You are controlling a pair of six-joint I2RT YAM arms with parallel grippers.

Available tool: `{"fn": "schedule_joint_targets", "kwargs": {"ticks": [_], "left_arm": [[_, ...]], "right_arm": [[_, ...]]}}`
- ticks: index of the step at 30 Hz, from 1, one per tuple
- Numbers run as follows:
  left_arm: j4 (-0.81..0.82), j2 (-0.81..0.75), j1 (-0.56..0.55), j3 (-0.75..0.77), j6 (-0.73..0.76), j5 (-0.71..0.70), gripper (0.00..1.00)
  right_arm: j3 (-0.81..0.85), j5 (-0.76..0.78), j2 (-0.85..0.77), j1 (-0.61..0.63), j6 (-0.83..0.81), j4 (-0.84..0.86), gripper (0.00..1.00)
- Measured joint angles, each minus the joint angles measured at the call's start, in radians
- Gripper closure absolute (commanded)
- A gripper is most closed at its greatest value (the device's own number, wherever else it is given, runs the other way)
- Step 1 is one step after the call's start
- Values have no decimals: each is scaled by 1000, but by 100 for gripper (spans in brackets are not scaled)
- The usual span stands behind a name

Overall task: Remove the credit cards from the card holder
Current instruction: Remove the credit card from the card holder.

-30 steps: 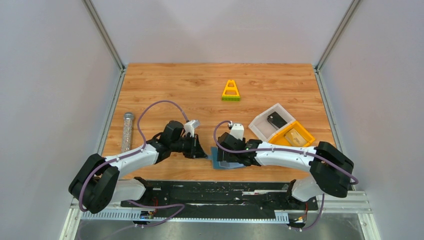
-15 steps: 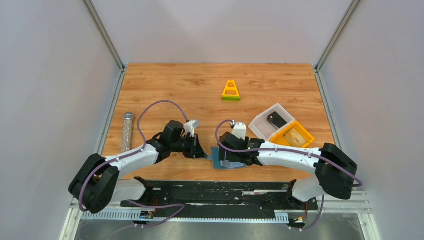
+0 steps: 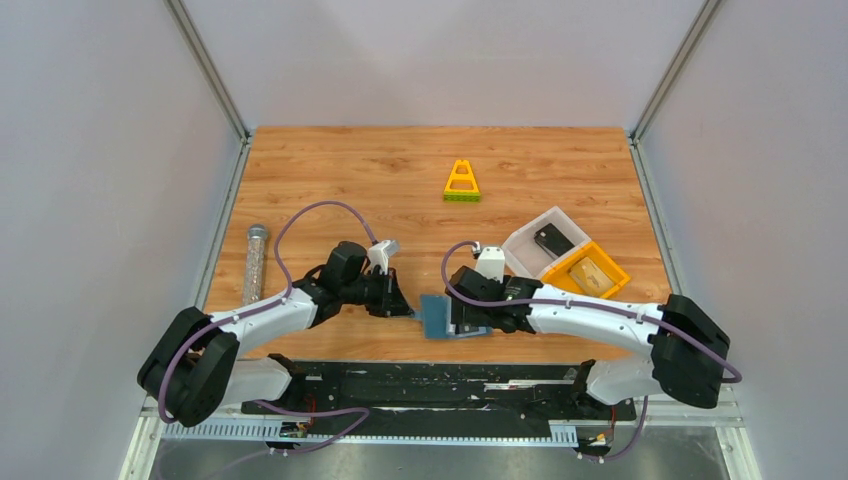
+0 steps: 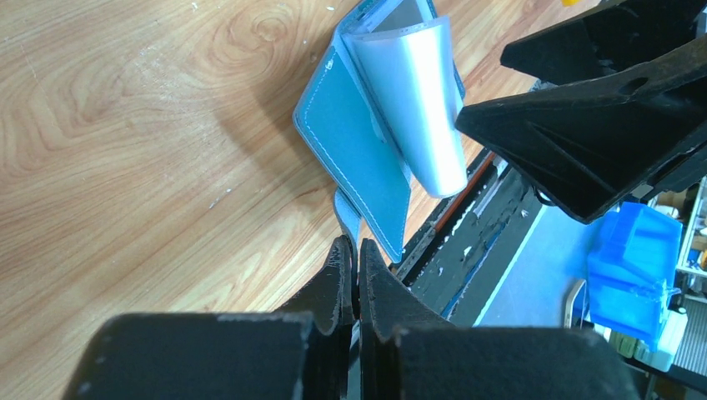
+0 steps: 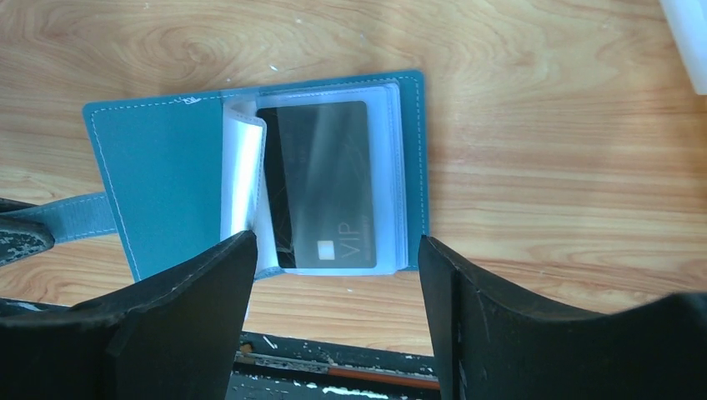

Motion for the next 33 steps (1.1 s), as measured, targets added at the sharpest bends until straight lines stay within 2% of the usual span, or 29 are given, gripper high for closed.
{"fn": "schedule_joint_targets", "kwargs": {"ticks": [5, 11, 13, 17, 19, 25, 33], "left_arm": [[0, 2, 0, 0, 0, -1, 100], [-6, 2, 0, 0, 1, -9, 94], [-11, 2, 0, 0, 1, -11, 89], [-24, 2, 0, 1, 3, -16, 63], [-29, 2, 0, 2, 3, -19, 58], [-81, -22, 0, 25, 1, -28, 57], [-80, -53, -18, 84, -42, -10, 60]], "right_arm": [[-10, 15, -47, -1, 1, -35, 28], [-10, 16, -101, -2, -8, -55, 32], [-10, 11, -111, -3, -22, -45, 33], [-14, -24, -111, -12, -51, 8, 36], [-19, -40, -113, -17, -59, 33, 42], [-60, -103, -124, -76, -95, 113, 64], [-141, -246, -161, -216, -153, 227, 70]]}}
